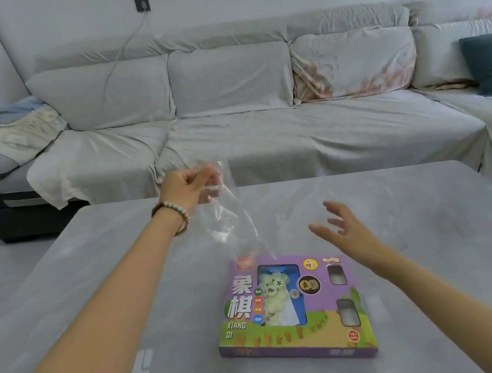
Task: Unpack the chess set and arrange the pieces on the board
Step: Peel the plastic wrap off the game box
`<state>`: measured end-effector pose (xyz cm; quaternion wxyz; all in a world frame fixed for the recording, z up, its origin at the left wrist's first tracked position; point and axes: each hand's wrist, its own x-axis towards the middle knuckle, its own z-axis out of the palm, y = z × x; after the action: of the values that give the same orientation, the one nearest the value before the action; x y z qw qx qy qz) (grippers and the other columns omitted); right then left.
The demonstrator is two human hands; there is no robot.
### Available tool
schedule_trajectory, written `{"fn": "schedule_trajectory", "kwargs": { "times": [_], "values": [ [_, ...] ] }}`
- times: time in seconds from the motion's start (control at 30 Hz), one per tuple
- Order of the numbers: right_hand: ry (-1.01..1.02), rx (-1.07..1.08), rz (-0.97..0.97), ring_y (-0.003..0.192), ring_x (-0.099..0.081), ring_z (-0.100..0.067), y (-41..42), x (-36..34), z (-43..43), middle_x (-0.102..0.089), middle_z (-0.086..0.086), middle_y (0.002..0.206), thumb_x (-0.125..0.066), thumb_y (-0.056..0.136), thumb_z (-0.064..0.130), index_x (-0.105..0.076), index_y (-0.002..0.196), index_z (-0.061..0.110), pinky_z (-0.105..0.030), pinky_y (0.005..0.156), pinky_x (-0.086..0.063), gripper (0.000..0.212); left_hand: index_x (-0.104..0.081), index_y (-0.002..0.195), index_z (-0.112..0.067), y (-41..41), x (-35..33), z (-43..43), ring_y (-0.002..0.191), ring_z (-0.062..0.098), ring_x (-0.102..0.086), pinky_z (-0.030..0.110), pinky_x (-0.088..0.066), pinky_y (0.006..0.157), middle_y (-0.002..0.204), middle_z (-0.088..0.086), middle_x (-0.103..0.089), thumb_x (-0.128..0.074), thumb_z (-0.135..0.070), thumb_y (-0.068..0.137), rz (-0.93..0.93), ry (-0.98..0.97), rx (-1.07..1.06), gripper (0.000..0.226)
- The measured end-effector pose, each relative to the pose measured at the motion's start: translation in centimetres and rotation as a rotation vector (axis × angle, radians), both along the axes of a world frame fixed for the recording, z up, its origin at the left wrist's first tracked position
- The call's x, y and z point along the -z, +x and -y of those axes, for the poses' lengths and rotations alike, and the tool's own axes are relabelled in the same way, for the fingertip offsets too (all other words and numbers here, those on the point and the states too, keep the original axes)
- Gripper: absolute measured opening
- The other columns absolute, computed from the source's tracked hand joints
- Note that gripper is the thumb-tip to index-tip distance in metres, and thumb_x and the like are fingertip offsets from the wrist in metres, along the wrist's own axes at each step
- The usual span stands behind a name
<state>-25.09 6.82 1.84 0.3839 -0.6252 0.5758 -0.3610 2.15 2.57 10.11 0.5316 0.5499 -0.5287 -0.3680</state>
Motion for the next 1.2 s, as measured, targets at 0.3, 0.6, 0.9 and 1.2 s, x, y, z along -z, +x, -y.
{"fn": "schedule_trajectory", "kwargs": {
  "times": [0.3, 0.6, 0.9, 1.2],
  "values": [
    [-0.137, -0.312, 0.116, 0.132, -0.033, -0.006, 5.3, -11.8, 3.4, -0.03, 0.012, 0.147, -0.073, 0.067, 0.055, -0.017, 0.145, 0.036, -0.028, 0.106, -0.03, 0.098, -0.07, 0.087, -0.015, -5.3, -9.0, -0.5, 0.07, 0.015, -0.07, 0.021, -0.056, 0.065, 0.078, -0.004, -0.073, -0.055, -0.04, 0.088, 0.055, -0.153, 0.285, 0.029],
    [-0.051, -0.098, 0.36, 0.07, -0.065, -0.005, -6.3, -8.6, 1.2, -0.069, 0.003, 0.079, -0.073, 0.074, 0.019, -0.051, 0.123, 0.02, -0.016, 0.066, -0.05, 0.054, -0.07, 0.077, -0.017, -14.3, -4.3, 2.0, 0.043, 0.004, -0.048, 0.015, -0.048, 0.048, 0.065, -0.007, -0.067, -0.061, -0.037, 0.086, -0.177, -0.063, 0.152, 0.024],
    [-0.086, 0.483, 0.312, 0.066, -0.06, -0.016, -28.1, -2.7, -2.5, -0.067, -0.005, 0.088, -0.072, 0.08, 0.021, -0.053, 0.125, 0.031, -0.028, 0.067, -0.056, 0.049, -0.054, 0.101, -0.014, -30.9, 8.7, 2.7, 0.07, 0.013, -0.056, 0.026, -0.047, 0.063, 0.1, 0.006, -0.063, -0.05, -0.032, 0.093, -0.111, 0.185, 0.309, 0.02],
    [0.127, 0.61, -0.469, 0.143, -0.012, -0.022, -36.7, 11.2, -4.2, -0.016, -0.001, 0.155, -0.049, 0.089, 0.052, -0.035, 0.14, 0.037, -0.039, 0.115, -0.009, 0.055, -0.055, 0.118, -0.006, -36.1, 18.3, 0.3, 0.092, 0.014, -0.051, 0.022, -0.038, 0.078, 0.113, 0.009, -0.058, -0.052, -0.023, 0.092, 0.138, 0.262, 0.278, 0.031]
  ]
}}
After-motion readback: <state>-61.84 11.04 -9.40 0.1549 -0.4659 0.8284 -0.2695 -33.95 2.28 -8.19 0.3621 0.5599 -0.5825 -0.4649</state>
